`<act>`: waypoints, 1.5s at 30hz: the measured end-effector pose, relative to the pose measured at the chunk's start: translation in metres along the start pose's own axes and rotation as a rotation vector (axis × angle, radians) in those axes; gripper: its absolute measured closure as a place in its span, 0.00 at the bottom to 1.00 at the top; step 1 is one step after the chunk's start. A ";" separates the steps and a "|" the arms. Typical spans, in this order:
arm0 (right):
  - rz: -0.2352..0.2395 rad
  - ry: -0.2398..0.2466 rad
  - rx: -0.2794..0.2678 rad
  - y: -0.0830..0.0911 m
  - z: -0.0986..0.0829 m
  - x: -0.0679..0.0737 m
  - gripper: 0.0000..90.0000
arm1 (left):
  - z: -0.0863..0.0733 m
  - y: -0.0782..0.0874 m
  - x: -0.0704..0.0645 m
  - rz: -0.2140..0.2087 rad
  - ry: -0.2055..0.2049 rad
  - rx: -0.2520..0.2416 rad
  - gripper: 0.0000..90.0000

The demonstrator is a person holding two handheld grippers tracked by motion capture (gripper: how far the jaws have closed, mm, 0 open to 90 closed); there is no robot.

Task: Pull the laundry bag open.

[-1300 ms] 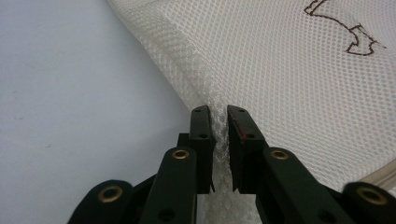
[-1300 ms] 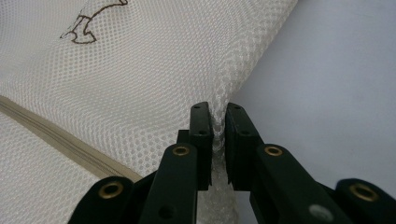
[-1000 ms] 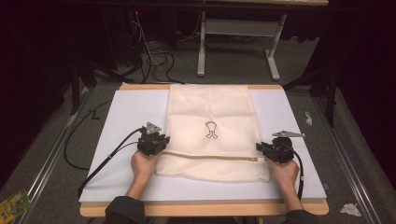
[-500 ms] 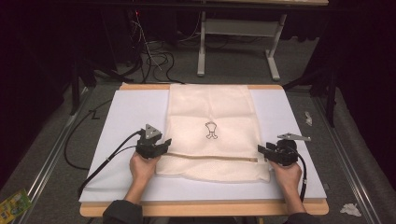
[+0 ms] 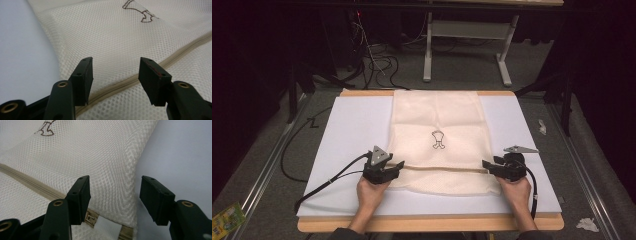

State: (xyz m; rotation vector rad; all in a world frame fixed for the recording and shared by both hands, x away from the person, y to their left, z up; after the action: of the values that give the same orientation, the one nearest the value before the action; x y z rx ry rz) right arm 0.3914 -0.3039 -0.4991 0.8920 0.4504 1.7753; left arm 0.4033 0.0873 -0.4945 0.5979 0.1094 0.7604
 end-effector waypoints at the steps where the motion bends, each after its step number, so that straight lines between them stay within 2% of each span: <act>1: 0.003 -0.002 0.001 -0.002 0.000 0.001 0.46 | 0.000 0.000 0.000 0.000 0.000 0.000 0.50; 7: 0.001 -0.004 0.017 -0.008 -0.001 0.007 0.46 | -0.001 -0.005 -0.008 -0.044 0.019 -0.007 0.49; 8: -0.003 0.001 0.028 -0.009 -0.001 0.010 0.47 | -0.001 -0.005 -0.010 -0.050 0.018 -0.002 0.48; 9: -0.007 0.012 0.028 -0.010 0.000 0.011 0.47 | 0.000 -0.006 -0.012 -0.043 -0.002 0.005 0.48; 10: -0.013 0.023 0.033 -0.011 0.000 0.012 0.50 | 0.003 -0.008 -0.018 -0.052 -0.032 0.011 0.48; 13: -0.045 0.063 0.050 -0.011 -0.001 0.016 0.58 | 0.009 -0.013 -0.025 -0.067 -0.035 0.012 0.47; 15: -0.077 0.094 0.046 -0.011 -0.002 0.017 0.65 | 0.012 -0.016 -0.030 -0.077 -0.046 0.012 0.47; 16: -0.084 0.112 0.044 -0.011 -0.002 0.017 0.68 | 0.013 -0.017 -0.032 -0.087 -0.038 0.006 0.47; 17: -0.084 0.112 0.044 -0.011 -0.002 0.017 0.68 | 0.013 -0.017 -0.032 -0.087 -0.038 0.006 0.47; 18: -0.083 0.120 0.049 -0.011 -0.002 0.017 0.77 | 0.016 -0.019 -0.036 -0.092 -0.050 0.014 0.47; 19: -0.083 0.120 0.049 -0.011 -0.002 0.017 0.77 | 0.016 -0.019 -0.036 -0.092 -0.050 0.014 0.47; 21: -0.064 0.137 0.053 -0.011 -0.002 0.017 0.91 | 0.021 -0.021 -0.040 -0.105 -0.058 0.010 0.47; 23: -0.076 0.145 0.055 -0.010 -0.002 0.018 0.93 | 0.023 -0.023 -0.041 -0.107 -0.062 0.012 0.47; 26: -0.025 0.118 0.055 -0.009 -0.001 0.013 0.97 | 0.027 -0.026 -0.040 -0.117 -0.037 0.016 0.47; 28: -0.017 0.112 0.054 -0.008 0.000 0.013 0.97 | 0.029 -0.027 -0.041 -0.113 -0.043 0.023 0.48; 32: 0.036 0.100 0.027 -0.002 0.003 0.012 0.97 | 0.034 -0.031 -0.045 -0.120 -0.050 0.028 0.48; 37: 0.069 0.082 0.015 0.002 0.003 0.010 0.97 | 0.040 -0.034 -0.049 -0.142 -0.037 0.021 0.47; 41: 0.084 0.081 0.007 0.006 0.003 0.011 0.97 | 0.049 -0.037 -0.057 -0.158 -0.049 0.009 0.46; 43: 0.090 0.085 0.003 0.007 0.003 0.012 0.97 | 0.053 -0.039 -0.060 -0.161 -0.052 0.014 0.46; 45: 0.105 0.078 -0.005 0.010 0.003 0.013 0.97 | 0.058 -0.043 -0.066 -0.182 -0.059 0.025 0.47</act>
State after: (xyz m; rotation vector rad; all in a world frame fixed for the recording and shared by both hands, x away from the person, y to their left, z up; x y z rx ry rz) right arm 0.3856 -0.2964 -0.4859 0.8586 0.4564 1.9116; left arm 0.3994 -0.0089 -0.4775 0.6249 0.1171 0.5655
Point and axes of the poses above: each handheld gripper's, and its own axes: y roughly backward along the jaws, z roughly out of its top, x roughly to its left, the point moved 4 cm from there along -y, roughly forward along the jaws, and after that the axes turned 13 degrees about -y, right-handed, at the moved point
